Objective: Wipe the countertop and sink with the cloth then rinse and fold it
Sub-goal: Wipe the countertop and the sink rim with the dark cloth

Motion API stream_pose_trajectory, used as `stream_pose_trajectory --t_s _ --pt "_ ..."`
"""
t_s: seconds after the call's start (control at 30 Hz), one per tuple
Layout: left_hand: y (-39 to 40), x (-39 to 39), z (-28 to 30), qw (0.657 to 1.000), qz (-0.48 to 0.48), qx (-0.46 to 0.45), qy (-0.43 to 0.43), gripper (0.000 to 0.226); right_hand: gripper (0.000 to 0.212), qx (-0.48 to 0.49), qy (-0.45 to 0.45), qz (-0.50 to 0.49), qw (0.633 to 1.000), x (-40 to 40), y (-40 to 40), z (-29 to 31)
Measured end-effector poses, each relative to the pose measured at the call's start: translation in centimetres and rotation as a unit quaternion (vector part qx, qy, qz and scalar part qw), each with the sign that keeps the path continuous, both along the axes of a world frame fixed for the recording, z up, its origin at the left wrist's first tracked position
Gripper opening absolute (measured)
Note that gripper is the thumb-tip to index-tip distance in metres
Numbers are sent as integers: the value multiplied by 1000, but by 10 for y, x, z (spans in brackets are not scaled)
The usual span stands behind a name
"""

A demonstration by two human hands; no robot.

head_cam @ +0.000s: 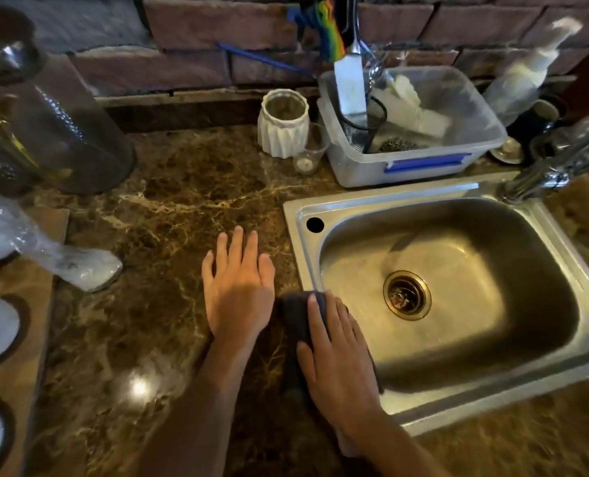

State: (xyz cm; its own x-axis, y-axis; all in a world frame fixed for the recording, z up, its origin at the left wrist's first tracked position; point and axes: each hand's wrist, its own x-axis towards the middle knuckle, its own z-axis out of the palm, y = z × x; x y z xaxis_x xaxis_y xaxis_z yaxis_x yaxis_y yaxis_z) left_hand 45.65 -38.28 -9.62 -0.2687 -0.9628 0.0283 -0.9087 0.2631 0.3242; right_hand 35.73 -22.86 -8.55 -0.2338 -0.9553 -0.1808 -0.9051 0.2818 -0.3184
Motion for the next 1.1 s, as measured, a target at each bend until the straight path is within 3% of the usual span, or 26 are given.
stream_pose_trajectory --t_s 0.1,0.2,0.37,0.53,0.6,0.67,0.73,0.8,0.9,0.97,1.1 --pt "-3 -2 0 1000 1 7 -27 57 66 -42 -42 7 998 -23 -74 -9" --pt "-4 -5 0 998 1 9 -56 58 64 -66 2 38 997 -42 -130 -13" --pt "-5 -4 -1 997 0 19 -70 57 59 -101 40 82 991 -61 -156 -18" --pt "-4 -4 2 998 1 38 -52 59 67 -83 -33 33 995 -26 -69 -18" --pt "-4 -4 3 998 4 49 -43 61 70 -87 40 85 992 -16 4 -21" --pt "-4 -5 3 998 5 49 -37 61 48 -93 147 143 974 -20 55 -31" --pt "-4 -5 3 998 7 47 -37 60 34 -71 177 127 973 -20 70 -32" --pt "-5 -5 2 998 10 46 -38 58 41 -37 157 127 979 -17 66 -31" --pt "-5 -6 1 998 15 45 -48 58 71 -36 -32 90 995 -26 0 -21" --pt "-5 -6 1 998 15 42 -50 57 67 -36 -114 40 992 -37 -62 -13" --pt "-6 -6 0 997 22 39 -66 57 63 -74 38 69 994 -60 -162 -14"
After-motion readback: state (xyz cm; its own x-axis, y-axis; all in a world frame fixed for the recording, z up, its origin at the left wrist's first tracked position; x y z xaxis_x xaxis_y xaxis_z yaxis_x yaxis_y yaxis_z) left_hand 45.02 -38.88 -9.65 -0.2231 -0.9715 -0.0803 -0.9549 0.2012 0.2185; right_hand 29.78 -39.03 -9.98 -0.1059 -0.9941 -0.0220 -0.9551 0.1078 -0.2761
